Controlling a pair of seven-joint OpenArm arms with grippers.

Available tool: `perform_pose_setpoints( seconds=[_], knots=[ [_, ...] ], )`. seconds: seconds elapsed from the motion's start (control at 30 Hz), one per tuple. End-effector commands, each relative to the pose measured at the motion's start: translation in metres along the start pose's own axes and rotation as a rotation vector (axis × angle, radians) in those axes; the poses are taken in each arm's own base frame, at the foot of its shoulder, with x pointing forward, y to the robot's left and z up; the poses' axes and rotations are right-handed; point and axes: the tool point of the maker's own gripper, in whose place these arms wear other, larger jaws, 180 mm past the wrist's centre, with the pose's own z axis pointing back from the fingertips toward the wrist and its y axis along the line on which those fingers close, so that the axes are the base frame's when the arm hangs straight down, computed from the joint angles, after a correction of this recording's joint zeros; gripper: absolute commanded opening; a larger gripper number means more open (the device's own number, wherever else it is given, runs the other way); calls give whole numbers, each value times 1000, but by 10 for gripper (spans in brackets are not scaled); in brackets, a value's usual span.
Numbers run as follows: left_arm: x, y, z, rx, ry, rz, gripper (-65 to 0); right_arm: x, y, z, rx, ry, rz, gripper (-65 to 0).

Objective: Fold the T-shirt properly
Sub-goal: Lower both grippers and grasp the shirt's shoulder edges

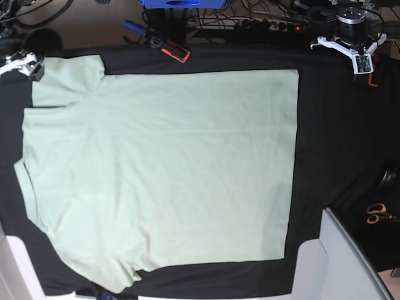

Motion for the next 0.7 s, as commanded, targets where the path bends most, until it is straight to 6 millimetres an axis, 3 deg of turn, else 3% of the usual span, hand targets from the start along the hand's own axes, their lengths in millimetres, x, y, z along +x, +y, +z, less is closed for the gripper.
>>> perform_pose_setpoints(
  seconds=[0.0,0.13,0.23,0.53,0.67],
  knots=[
    [4,5,1,12,-12,12,-650,5,-8,3,-12,-18,-11,-155],
    [-3,4,-5,-26,47,170,-650,-11,-10,-9,5,31,-82,-157],
    [-2,-3,-8,-90,63,239,-650,-13,-7,-12,15,37,-89,-157],
    [-2,-1,-10,-86,64,171,-650,-2,0,-18,36,23,-74,-157],
    [-2,-1,-9,-87,65,173,-650,-14,-2,-25,51,61,-99,-157]
  ],
)
